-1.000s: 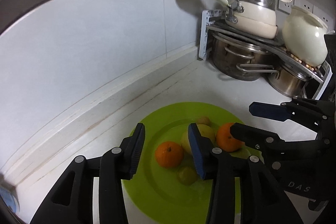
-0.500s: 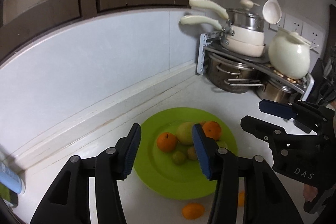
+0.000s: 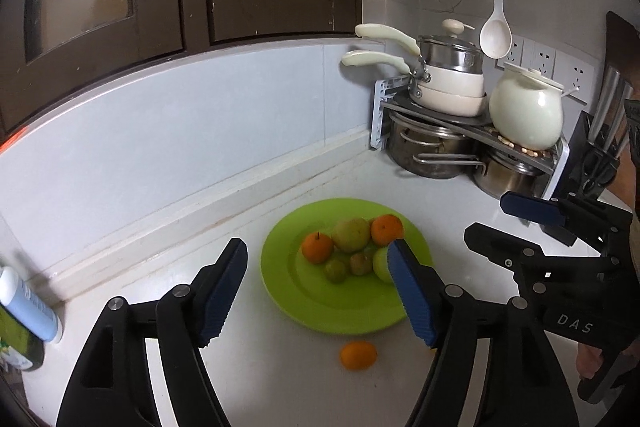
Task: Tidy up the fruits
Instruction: 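Move both open grippers back toward the two remaining oranges on the counter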
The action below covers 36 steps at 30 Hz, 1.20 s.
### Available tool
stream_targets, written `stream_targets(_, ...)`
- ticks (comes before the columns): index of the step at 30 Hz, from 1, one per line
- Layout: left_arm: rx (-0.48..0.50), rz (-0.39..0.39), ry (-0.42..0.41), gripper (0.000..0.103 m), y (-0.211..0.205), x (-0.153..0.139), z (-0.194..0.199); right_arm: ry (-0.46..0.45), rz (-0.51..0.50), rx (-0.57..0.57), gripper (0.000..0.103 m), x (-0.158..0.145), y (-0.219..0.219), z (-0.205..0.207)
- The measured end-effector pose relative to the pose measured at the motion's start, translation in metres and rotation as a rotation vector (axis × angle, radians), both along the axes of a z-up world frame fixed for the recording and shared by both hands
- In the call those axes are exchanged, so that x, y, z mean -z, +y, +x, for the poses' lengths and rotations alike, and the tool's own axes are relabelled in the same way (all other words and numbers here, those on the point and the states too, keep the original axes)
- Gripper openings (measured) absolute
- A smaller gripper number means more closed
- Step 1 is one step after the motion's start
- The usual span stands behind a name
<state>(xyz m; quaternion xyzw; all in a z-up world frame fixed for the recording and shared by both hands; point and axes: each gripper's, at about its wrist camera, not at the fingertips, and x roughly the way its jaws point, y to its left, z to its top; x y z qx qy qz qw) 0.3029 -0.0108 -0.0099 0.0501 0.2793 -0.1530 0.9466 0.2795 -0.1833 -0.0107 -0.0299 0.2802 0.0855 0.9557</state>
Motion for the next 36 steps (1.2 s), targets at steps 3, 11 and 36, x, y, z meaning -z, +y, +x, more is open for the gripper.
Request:
stream_targets(3, -0.001, 0.001, 0.008, 0.075, 0.004, 0.004, -0.009, 0.008, 0.001, 0.0, 0.057, 0.004, 0.001, -0.009)
stream_targets(11, 0.013, 0.0, 0.054, 0.078, 0.006, 0.02, -0.025, 0.066, -0.004, -0.002, 0.057, 0.023, 0.004, -0.026)
stream_targets(36, 0.104, 0.073, 0.27, 0.077, -0.012, 0.109, -0.016, 0.329, 0.012, 0.012, 0.057, 0.106, -0.004, -0.023)
